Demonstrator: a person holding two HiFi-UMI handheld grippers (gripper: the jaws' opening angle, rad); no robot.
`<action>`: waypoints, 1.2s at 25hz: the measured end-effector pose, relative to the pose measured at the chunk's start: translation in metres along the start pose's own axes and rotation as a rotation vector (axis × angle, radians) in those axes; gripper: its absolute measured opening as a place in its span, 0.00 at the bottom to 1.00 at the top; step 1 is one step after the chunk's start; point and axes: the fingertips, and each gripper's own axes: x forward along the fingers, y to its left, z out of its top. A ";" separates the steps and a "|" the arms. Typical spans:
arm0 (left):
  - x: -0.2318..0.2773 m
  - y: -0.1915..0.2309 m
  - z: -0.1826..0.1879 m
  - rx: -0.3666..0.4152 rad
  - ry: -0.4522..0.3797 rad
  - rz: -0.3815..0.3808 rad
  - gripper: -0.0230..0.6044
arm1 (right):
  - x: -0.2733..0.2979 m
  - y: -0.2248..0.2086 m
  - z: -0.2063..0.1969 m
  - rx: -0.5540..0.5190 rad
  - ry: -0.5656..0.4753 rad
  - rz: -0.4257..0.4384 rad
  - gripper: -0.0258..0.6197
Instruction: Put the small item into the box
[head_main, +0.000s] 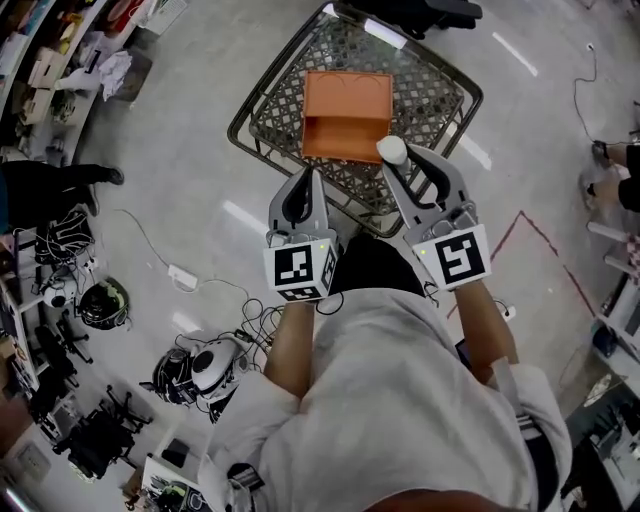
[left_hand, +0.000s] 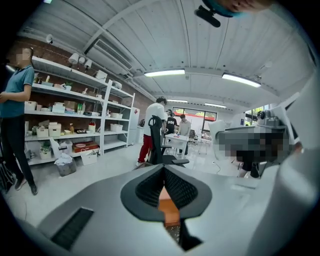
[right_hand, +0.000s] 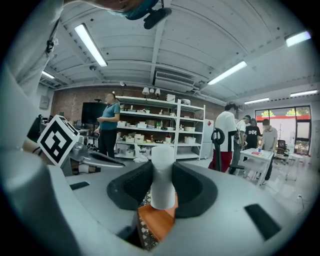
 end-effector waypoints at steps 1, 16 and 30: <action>0.003 0.005 -0.004 -0.007 0.007 0.003 0.05 | 0.007 0.002 -0.004 0.000 0.013 0.009 0.23; 0.063 0.072 -0.094 -0.179 0.158 -0.023 0.05 | 0.109 0.014 -0.093 -0.096 0.353 0.083 0.23; 0.086 0.094 -0.181 -0.286 0.254 0.013 0.05 | 0.152 0.030 -0.195 -0.099 0.577 0.176 0.23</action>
